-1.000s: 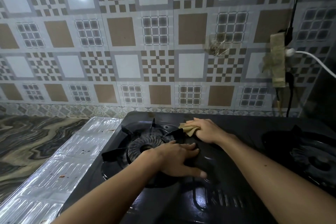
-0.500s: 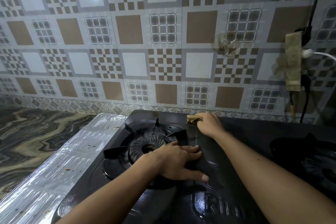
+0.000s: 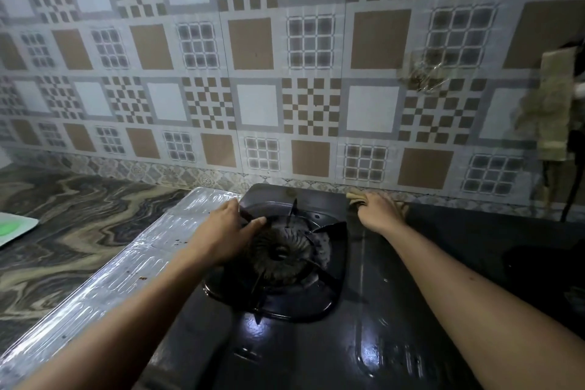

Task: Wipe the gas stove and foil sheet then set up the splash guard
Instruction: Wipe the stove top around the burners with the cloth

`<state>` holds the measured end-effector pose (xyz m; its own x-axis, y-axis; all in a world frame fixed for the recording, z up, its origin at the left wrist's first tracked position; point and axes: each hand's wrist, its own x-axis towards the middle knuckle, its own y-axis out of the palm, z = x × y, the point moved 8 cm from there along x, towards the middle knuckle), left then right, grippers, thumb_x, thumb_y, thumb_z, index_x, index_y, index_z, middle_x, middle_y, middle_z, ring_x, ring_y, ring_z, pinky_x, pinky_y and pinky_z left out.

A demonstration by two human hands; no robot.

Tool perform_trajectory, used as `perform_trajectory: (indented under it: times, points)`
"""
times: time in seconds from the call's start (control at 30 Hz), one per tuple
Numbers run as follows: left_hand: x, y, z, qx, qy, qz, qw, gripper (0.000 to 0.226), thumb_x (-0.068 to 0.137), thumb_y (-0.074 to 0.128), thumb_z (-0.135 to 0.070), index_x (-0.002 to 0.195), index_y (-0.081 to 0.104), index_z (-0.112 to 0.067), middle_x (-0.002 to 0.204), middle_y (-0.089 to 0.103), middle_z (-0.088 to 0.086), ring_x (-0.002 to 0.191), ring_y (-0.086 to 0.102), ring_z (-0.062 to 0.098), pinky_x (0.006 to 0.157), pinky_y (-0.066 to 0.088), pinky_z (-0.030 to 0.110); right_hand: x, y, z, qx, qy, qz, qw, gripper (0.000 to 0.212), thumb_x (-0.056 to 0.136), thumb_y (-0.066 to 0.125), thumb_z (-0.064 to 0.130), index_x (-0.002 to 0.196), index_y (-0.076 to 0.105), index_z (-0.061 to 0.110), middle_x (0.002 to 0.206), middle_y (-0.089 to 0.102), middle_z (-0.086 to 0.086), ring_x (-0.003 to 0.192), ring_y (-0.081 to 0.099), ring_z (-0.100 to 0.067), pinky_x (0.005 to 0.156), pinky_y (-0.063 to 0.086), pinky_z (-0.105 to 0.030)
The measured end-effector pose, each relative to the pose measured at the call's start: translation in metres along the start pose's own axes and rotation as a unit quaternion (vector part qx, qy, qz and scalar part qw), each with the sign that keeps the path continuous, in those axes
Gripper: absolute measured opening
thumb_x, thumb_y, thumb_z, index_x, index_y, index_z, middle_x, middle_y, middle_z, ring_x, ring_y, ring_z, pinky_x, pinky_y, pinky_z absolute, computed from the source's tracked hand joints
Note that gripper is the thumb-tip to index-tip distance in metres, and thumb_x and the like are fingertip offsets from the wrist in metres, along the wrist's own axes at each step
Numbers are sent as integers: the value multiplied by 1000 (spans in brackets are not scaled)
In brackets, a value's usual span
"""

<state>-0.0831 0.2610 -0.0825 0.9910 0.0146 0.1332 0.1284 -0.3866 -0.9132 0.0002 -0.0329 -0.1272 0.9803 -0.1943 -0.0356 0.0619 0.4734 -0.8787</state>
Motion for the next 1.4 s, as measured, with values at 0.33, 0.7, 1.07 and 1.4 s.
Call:
perform_trajectory:
  times: [0.33,0.7,1.07,1.4]
  points:
    - [3,31,32,59,-60,121,989,65,87,43,-67,115,62,-11,116,66,13,105,61,28,86,46,29,-26,16,61,47,-115,105,987,38,93,45,21,126,61,28,124,63,-11,107,57,-31,80,44,-32]
    - [-2,26,24,104,-59,136,984,69,89,41,-66,118,56,-5,124,60,19,113,57,32,91,43,31,-25,7,63,48,-175,175,968,53,85,35,-1,114,70,27,132,61,-1,126,50,-21,109,37,-39]
    - [-1,31,30,88,-31,131,987,81,86,41,-70,142,40,-11,142,49,13,128,48,29,101,38,30,-12,-2,36,25,-85,34,995,49,87,42,4,130,57,21,136,53,-12,124,47,-32,100,42,-37]
    - [1,35,36,87,-21,126,988,85,82,40,-75,139,42,-12,143,47,11,129,48,27,102,38,32,-5,15,66,-39,-120,127,984,45,97,38,17,140,46,30,151,39,3,139,33,-24,113,26,-32]
